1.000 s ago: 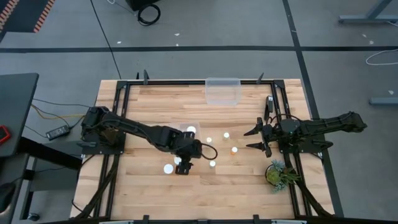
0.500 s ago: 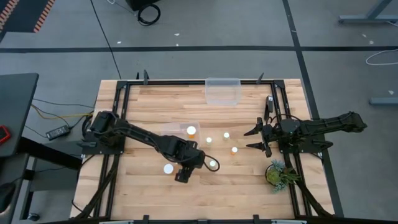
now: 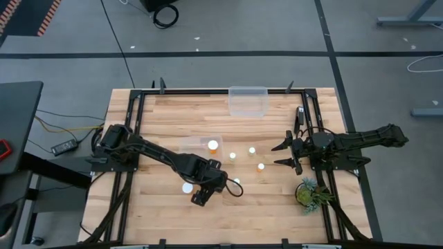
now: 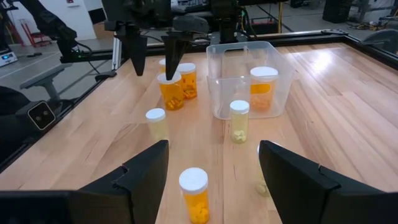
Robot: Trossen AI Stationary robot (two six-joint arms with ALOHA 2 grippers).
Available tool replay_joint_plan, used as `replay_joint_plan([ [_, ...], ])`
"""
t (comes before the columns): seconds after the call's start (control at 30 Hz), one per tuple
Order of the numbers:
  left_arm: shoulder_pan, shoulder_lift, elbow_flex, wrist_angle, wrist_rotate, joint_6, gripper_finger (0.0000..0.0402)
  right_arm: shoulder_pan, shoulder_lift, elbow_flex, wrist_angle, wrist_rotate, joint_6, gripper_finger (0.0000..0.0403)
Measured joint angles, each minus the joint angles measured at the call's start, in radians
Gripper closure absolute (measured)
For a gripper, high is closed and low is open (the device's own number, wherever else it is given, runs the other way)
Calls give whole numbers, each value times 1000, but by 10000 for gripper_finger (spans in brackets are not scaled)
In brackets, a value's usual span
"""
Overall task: Pick and place medicine bottles into bin by pill shape (circle, oval)
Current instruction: Put the large orange pill bottle into the bottom transparent bin
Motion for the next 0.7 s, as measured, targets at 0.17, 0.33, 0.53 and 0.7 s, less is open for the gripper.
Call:
replay_joint_plan([
  [0.17,0,0,-26,-5,-3,24,42,0,0,0,0,0,0,146],
  [0.33,0,0,-27,-5,-17,53,38,0,0,0,0,0,0,146],
  [0.53,0,30,-28,-29,-26,68,37,0,0,0,0,0,0,146],
  [0.7,0,68,-28,-30,-26,94,38,0,0,0,-1,0,0,146],
])
